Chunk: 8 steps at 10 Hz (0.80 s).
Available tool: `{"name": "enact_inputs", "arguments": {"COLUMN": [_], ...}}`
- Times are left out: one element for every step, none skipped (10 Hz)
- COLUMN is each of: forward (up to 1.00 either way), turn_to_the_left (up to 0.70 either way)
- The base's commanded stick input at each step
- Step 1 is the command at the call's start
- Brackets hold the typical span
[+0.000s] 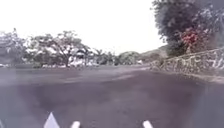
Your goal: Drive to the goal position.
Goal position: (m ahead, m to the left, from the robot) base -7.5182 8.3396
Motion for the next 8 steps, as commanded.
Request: {"name": "enact_inputs", "arguments": {"forward": [0.7,0.7,0.7,0.7,0.7,0.7,0.7,0.7], "turn_to_the_left": [0.35,0.35,0.35,0.35,0.35,0.35,0.35,0.35]}}
